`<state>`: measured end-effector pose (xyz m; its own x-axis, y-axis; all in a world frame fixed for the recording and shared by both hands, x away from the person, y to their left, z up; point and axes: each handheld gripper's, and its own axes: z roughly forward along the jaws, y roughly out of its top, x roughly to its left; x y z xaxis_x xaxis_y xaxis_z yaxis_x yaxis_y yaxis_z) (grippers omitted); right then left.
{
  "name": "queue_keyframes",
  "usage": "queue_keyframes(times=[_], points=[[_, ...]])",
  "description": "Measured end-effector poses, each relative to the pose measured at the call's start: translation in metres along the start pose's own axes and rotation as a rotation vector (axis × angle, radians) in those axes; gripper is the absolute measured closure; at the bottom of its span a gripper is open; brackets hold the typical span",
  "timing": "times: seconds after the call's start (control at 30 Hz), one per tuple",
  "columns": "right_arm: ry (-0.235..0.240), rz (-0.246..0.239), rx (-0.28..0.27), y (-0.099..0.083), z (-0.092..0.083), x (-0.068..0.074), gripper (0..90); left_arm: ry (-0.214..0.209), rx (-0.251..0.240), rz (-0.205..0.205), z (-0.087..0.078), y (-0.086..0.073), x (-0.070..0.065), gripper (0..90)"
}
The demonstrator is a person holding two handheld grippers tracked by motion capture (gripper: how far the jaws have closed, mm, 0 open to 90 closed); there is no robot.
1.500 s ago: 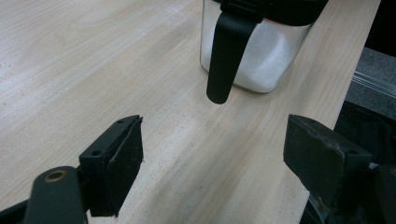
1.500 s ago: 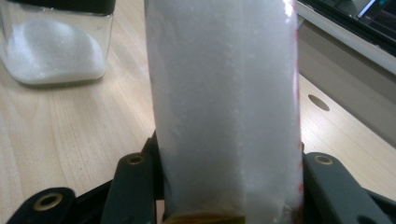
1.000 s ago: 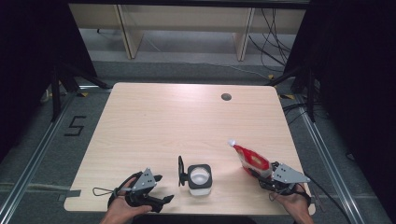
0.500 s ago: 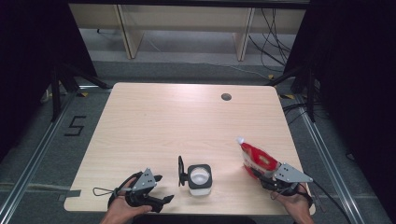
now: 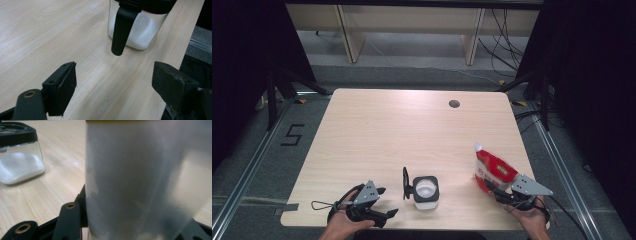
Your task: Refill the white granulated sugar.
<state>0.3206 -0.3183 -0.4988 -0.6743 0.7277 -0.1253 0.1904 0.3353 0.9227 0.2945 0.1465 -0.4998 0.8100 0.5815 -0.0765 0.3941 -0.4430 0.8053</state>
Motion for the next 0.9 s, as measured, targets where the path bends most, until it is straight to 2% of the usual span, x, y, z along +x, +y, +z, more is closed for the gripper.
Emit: queue_keyframes(times=[0.03,0.07,0.1,0.17,0.2,0.23,0.27,0.3,0.33,0.37,0.43,0.47,0.57,0.63,0.67,0.7,0.73,0.77,0.8,0.83,0.87,0.9], points=[[0.000,0.008,-0.012,0.000,-0.001,-0.001,53.0,0.000,0.000,0.000,0.000,0.000,0.000,19.4],[-0.024,0.023,-0.044,-0.001,-0.002,-0.001,52.8,0.000,-0.001,0.000,0.000,0.000,0.000,19.4],[-0.002,0.019,-0.027,-0.001,-0.004,-0.003,52.4,0.000,0.000,-0.001,0.000,0.000,0.000,19.4],[-0.021,0.028,-0.038,-0.002,-0.006,-0.004,51.4,0.000,0.003,0.002,0.000,0.000,0.000,19.4],[-0.016,0.054,-0.017,-0.002,-0.008,-0.003,50.9,-0.001,0.003,0.003,0.000,0.000,0.000,19.4],[-0.027,0.028,-0.029,-0.002,-0.009,-0.005,50.6,-0.006,-0.005,0.002,0.001,0.000,0.000,19.4],[-0.028,0.025,-0.031,-0.002,-0.009,-0.005,50.5,-0.005,-0.005,0.002,0.001,0.000,0.000,19.4],[-0.029,0.067,-0.027,-0.003,-0.009,-0.002,49.8,0.001,0.001,0.001,0.000,0.000,0.000,19.4],[-0.040,0.048,-0.047,-0.002,-0.009,-0.002,48.5,-0.001,0.000,0.001,0.000,0.000,0.000,19.4],[-0.017,0.086,-0.007,-0.002,-0.012,-0.001,46.3,0.000,0.000,0.000,0.000,0.000,0.000,19.4],[-0.041,0.078,-0.012,-0.001,-0.014,-0.003,41.9,0.004,0.009,0.011,-0.001,0.000,0.001,19.4],[-0.050,0.074,-0.033,-0.001,-0.016,-0.003,40.6,0.004,0.009,0.011,-0.001,0.000,0.001,19.4],[-0.054,0.101,-0.026,-0.001,-0.024,0.000,35.6,0.000,0.002,0.001,0.001,0.000,0.000,19.4],[-0.049,0.093,-0.008,-0.002,-0.027,0.002,35.3,-0.006,0.001,0.006,0.001,0.000,0.000,19.4],[-0.050,0.063,-0.006,-0.002,-0.029,0.000,34.5,-0.006,0.001,0.000,0.001,0.000,-0.001,19.4],[-0.047,0.112,0.003,-0.002,-0.031,0.004,33.8,-0.005,0.000,-0.002,0.001,0.000,-0.001,19.4],[-0.058,0.097,-0.019,-0.002,-0.030,0.003,32.8,-0.010,-0.009,-0.002,0.001,0.000,0.000,19.4],[-0.064,0.087,-0.021,-0.002,-0.032,0.001,31.7,0.003,0.002,0.002,0.000,0.000,0.000,19.4],[-0.065,0.136,0.006,-0.002,-0.034,0.005,30.6,0.000,-0.001,-0.001,0.000,0.000,0.000,19.4],[-0.081,0.118,-0.003,-0.002,-0.035,0.004,29.9,-0.002,0.008,0.008,0.000,0.000,0.001,19.4],[-0.079,0.121,0.010,-0.002,-0.037,0.005,29.7,-0.002,0.007,0.007,0.000,0.000,0.001,19.4],[-0.091,0.110,0.020,-0.002,-0.039,0.006,29.6,-0.006,-0.002,-0.007,0.001,0.000,0.000,19.4]])
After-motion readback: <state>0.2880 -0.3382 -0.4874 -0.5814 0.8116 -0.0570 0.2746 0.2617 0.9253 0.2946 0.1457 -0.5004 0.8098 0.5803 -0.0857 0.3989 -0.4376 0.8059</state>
